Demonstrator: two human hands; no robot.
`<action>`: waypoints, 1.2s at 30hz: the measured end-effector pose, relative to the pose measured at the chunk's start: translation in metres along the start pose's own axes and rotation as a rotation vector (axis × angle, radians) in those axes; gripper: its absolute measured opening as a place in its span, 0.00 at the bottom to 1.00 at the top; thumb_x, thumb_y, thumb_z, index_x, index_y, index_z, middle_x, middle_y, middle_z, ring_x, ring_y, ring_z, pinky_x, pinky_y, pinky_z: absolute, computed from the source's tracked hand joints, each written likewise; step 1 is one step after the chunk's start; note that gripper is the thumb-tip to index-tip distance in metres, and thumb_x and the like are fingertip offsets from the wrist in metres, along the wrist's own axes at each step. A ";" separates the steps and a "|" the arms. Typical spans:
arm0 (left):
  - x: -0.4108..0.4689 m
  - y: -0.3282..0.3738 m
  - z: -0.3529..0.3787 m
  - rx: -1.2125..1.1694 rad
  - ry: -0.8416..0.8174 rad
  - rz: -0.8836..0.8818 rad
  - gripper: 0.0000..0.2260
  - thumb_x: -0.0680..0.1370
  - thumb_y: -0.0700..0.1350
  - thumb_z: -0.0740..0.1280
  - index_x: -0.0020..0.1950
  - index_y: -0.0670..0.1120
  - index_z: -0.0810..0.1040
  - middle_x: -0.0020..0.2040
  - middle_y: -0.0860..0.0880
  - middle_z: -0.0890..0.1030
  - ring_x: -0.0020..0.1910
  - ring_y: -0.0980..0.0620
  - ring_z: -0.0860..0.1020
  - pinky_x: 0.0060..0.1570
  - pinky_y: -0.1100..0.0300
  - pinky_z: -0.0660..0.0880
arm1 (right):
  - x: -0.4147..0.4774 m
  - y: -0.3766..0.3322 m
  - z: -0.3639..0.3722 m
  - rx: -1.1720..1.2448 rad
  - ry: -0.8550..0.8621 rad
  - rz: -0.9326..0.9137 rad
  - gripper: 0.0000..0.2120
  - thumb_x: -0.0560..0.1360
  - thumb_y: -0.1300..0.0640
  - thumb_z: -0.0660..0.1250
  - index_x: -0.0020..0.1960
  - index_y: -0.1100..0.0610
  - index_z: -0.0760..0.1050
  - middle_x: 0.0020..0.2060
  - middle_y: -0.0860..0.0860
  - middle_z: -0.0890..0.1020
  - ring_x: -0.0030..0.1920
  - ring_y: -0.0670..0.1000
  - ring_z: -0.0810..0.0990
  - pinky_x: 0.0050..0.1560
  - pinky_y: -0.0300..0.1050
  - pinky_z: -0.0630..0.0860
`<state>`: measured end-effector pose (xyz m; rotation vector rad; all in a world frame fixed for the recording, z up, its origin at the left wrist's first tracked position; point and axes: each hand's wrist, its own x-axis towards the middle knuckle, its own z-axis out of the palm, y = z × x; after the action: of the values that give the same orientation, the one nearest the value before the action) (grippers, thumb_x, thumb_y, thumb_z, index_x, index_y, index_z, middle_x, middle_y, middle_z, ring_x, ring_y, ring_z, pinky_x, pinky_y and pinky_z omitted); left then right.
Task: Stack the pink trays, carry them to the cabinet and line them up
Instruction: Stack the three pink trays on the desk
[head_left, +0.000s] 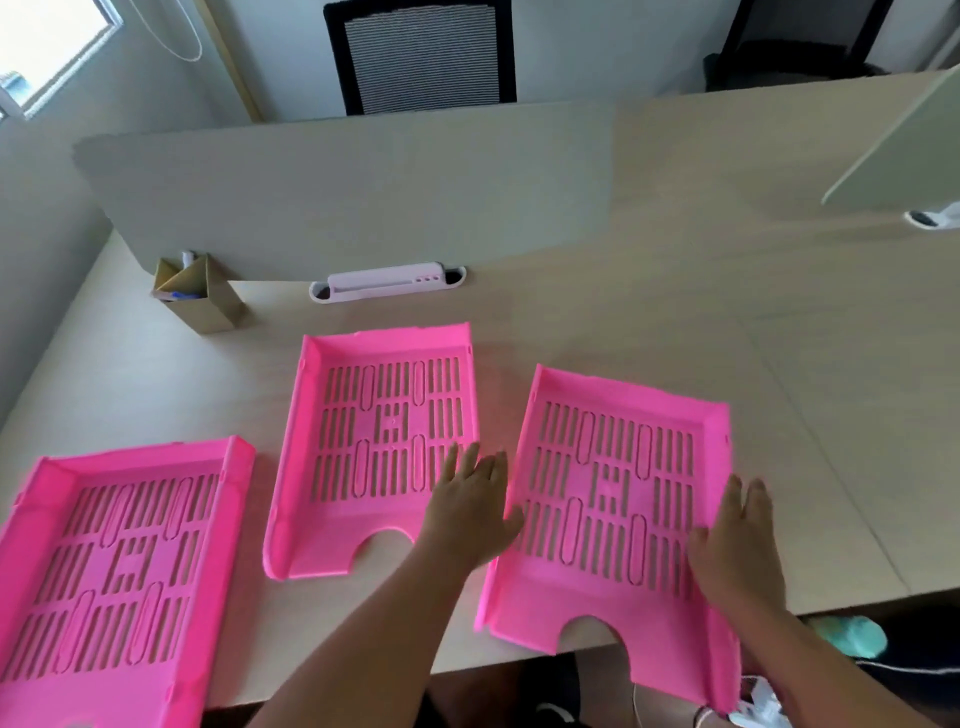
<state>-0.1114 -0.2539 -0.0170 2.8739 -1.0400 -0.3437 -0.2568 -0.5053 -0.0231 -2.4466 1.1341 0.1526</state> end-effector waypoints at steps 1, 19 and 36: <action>0.003 0.007 0.003 0.011 -0.032 -0.030 0.28 0.79 0.53 0.57 0.75 0.40 0.63 0.72 0.41 0.72 0.78 0.38 0.52 0.74 0.42 0.37 | -0.001 0.004 0.001 0.115 -0.024 0.032 0.36 0.80 0.64 0.60 0.82 0.60 0.46 0.79 0.63 0.57 0.75 0.66 0.66 0.68 0.65 0.72; -0.017 -0.076 -0.087 -0.551 0.250 -0.577 0.10 0.81 0.38 0.57 0.61 0.40 0.69 0.48 0.39 0.81 0.36 0.45 0.77 0.36 0.52 0.76 | 0.047 -0.156 -0.020 0.327 -0.106 -0.353 0.29 0.81 0.67 0.55 0.81 0.55 0.54 0.36 0.60 0.80 0.24 0.53 0.74 0.23 0.45 0.73; -0.047 -0.235 -0.044 -0.608 0.144 -0.628 0.09 0.83 0.41 0.51 0.50 0.42 0.69 0.41 0.47 0.77 0.34 0.51 0.78 0.25 0.64 0.72 | 0.000 -0.283 0.074 0.288 -0.156 -0.219 0.26 0.83 0.62 0.53 0.81 0.56 0.52 0.37 0.57 0.80 0.23 0.48 0.69 0.22 0.42 0.66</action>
<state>0.0107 -0.0434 0.0022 2.5150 0.0364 -0.3872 -0.0393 -0.3124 0.0065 -2.2381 0.7580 0.1026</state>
